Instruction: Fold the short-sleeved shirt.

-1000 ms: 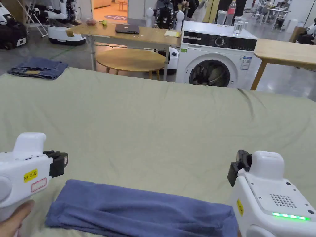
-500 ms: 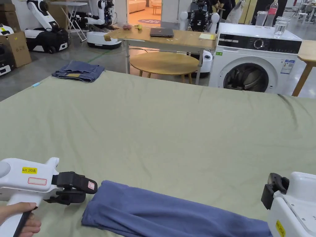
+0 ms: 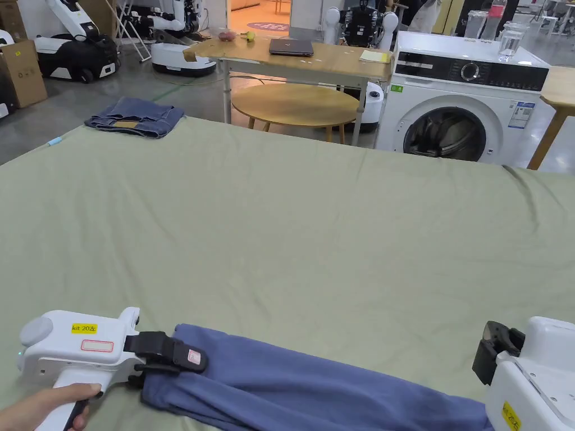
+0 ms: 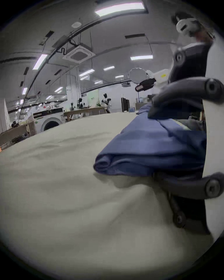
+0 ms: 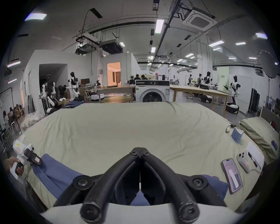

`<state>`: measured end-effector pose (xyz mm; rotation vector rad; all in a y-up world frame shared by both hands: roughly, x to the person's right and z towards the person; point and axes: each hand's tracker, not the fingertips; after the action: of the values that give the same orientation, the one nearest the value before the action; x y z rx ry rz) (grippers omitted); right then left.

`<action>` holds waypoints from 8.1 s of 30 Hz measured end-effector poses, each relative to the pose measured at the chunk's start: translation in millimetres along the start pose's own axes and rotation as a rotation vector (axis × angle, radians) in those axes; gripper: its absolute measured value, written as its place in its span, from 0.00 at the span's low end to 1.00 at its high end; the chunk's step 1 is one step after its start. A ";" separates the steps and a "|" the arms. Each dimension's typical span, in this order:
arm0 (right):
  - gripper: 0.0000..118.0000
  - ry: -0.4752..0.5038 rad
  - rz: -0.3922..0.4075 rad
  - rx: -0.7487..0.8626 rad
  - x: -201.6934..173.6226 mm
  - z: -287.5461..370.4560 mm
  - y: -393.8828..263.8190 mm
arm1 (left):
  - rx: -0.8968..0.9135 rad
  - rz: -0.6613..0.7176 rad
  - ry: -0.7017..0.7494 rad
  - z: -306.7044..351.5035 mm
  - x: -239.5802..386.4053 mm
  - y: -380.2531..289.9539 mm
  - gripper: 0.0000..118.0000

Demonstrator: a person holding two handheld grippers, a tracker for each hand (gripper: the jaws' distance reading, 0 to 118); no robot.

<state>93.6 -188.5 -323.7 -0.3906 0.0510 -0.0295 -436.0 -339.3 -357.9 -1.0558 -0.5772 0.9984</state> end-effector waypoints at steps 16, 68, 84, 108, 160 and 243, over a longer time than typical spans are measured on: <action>0.00 0.011 -0.007 -0.027 9.1 -11.9 2.1 | 0.121 -0.131 0.116 48.2 64.4 -4.5 0.01; 0.00 0.012 -0.025 -0.046 31.3 11.5 -1.8 | -0.214 -0.316 0.342 -153.4 210.4 -63.8 0.32; 0.00 0.021 -0.045 -0.051 33.3 15.7 -2.4 | -0.134 -0.361 0.436 -135.6 184.9 -42.3 0.03; 0.00 0.006 -0.075 -0.071 41.7 13.2 -9.4 | -0.221 -0.208 0.118 -203.7 166.4 -84.4 0.02; 0.00 0.032 -0.013 -0.038 27.6 19.1 8.9 | 0.101 -0.254 0.115 43.8 154.5 -35.0 0.04; 0.00 -0.003 -0.078 0.046 36.6 19.1 1.8 | 0.198 -0.499 0.213 -153.8 221.7 -76.8 0.00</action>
<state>131.3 -181.0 -308.3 -0.3468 0.0316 -0.1073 -181.4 -221.7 -364.5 -0.7754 -0.5198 0.4857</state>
